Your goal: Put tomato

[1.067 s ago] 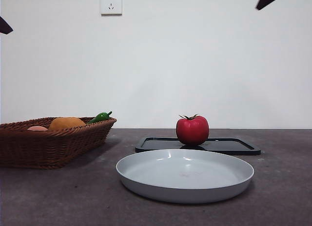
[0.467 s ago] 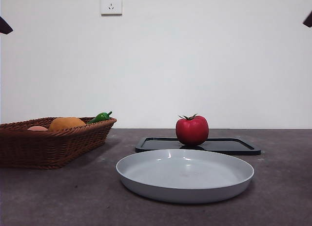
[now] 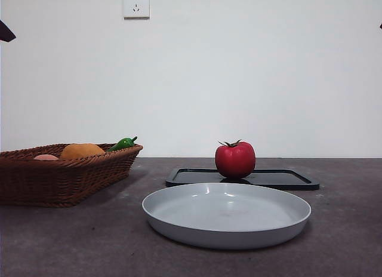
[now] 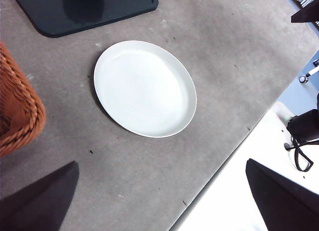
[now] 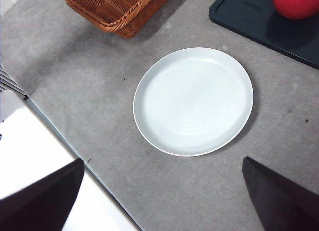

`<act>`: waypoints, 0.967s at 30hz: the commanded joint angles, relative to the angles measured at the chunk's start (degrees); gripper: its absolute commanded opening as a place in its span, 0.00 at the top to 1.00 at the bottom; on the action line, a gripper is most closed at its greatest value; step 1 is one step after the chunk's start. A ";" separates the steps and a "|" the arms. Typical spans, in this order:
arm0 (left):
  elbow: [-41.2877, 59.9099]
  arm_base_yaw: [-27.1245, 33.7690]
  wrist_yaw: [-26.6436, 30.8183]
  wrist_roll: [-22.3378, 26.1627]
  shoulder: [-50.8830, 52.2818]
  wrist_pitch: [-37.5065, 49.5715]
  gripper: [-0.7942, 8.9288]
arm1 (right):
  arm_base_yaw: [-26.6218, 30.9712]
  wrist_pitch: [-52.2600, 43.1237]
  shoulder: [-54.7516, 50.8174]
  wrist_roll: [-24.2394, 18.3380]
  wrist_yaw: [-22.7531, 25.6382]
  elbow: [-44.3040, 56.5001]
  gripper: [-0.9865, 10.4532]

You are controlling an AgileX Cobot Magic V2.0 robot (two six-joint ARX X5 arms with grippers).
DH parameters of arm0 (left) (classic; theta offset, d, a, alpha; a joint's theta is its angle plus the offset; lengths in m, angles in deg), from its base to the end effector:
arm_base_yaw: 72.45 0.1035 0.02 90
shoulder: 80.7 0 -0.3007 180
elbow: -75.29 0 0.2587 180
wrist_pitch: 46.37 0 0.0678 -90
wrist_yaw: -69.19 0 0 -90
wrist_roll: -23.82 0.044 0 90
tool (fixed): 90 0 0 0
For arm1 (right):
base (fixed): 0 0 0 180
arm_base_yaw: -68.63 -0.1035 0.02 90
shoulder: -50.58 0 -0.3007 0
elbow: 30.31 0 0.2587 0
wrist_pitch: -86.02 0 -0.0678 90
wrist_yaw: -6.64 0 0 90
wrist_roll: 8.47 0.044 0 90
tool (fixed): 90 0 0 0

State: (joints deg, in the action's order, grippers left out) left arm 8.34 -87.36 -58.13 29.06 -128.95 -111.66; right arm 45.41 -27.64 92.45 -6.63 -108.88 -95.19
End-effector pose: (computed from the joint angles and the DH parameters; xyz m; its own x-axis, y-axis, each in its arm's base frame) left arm 0.1240 -0.0606 0.3361 0.3721 -0.7265 -0.5777 0.6688 0.6415 -0.3758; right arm 0.0958 0.0617 0.3316 0.4334 0.6547 -0.6193 -0.6232 0.7141 0.3188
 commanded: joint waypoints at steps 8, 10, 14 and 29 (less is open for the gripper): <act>-1.16 -0.22 -0.13 0.72 -0.31 0.39 0.72 | -0.33 -0.50 0.33 0.52 -0.15 -0.39 0.86; -1.16 -0.22 -0.13 0.70 -0.31 0.39 0.84 | -0.33 -0.50 0.33 0.50 -0.15 -0.39 0.91; -1.16 -0.22 -0.13 0.70 -0.31 0.42 0.91 | -0.33 -0.48 0.33 0.50 -0.15 -0.39 0.91; -1.16 -0.22 -0.15 0.70 -0.31 0.48 0.91 | -0.33 -0.59 0.33 0.50 0.00 -0.39 0.91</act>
State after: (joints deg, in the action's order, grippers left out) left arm 8.34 -87.36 -58.13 29.08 -128.95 -111.66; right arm 45.41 -27.64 92.45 -6.52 -108.85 -95.19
